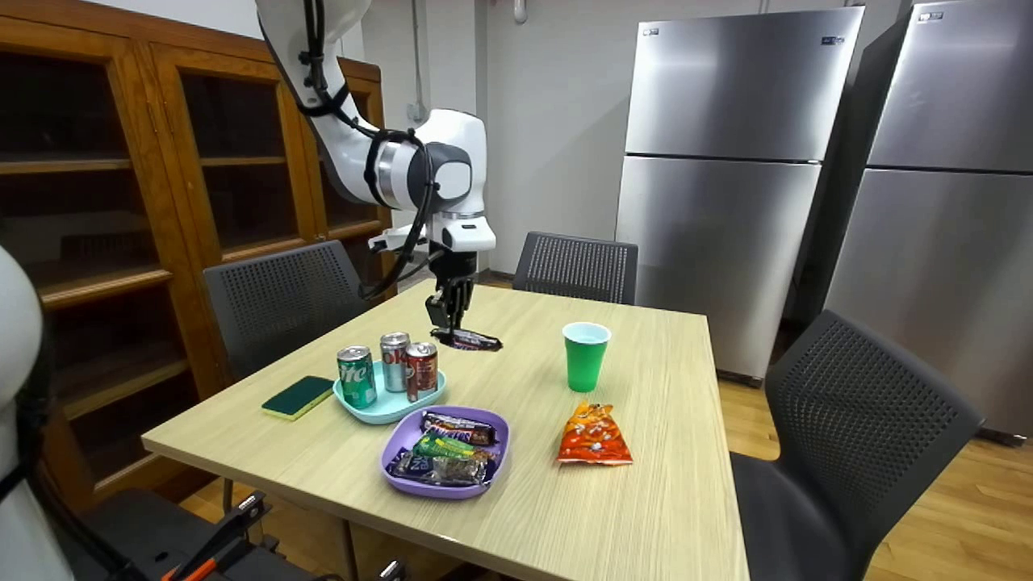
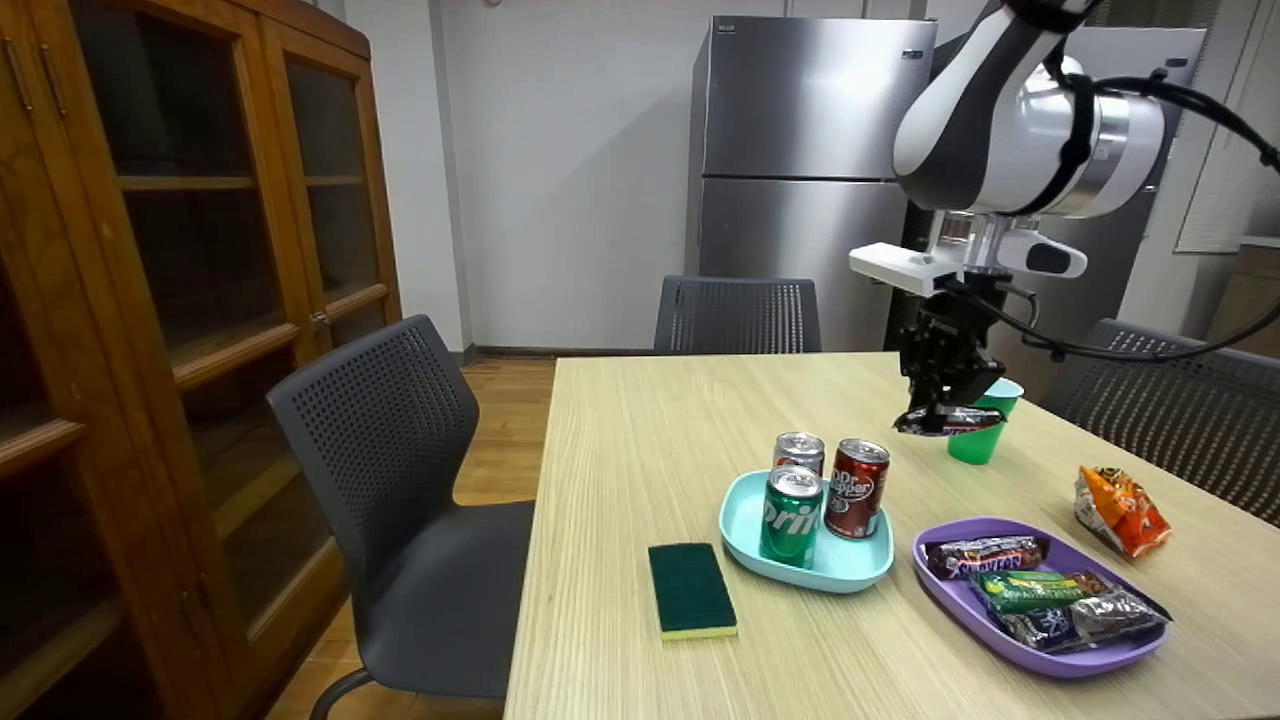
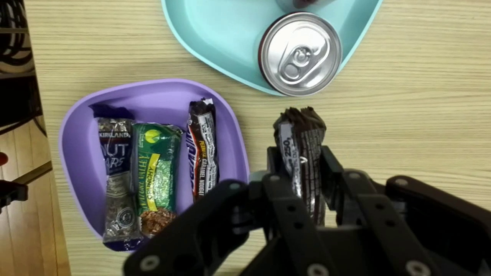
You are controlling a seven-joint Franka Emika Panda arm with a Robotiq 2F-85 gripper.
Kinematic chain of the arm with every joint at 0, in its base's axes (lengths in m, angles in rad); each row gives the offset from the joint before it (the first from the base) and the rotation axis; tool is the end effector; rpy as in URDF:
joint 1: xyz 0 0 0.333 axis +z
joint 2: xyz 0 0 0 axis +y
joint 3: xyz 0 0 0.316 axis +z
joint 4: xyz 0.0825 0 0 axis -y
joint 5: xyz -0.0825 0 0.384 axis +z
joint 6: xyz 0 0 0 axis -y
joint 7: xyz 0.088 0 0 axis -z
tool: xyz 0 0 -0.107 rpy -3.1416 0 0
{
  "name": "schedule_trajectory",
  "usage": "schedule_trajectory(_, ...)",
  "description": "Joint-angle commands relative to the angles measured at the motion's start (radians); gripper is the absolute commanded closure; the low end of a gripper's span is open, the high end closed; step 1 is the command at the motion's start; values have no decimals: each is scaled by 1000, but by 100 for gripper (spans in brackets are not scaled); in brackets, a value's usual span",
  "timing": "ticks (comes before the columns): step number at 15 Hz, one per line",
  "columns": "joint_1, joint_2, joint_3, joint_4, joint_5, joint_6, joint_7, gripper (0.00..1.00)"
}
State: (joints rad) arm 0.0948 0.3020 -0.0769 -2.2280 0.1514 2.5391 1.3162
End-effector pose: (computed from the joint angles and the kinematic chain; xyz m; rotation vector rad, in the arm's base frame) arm 0.5497 0.0078 0.2374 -2.3400 2.0094 0.0471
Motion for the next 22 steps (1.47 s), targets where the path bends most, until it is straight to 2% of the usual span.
schedule_trajectory(1,-38,-26,20,-49,54,22,-67,94)
schedule_trajectory(8,-57,3,5,-73,72,28,-81,94)
schedule_trajectory(22,-52,19,-25,-202,65,96,-53,94)
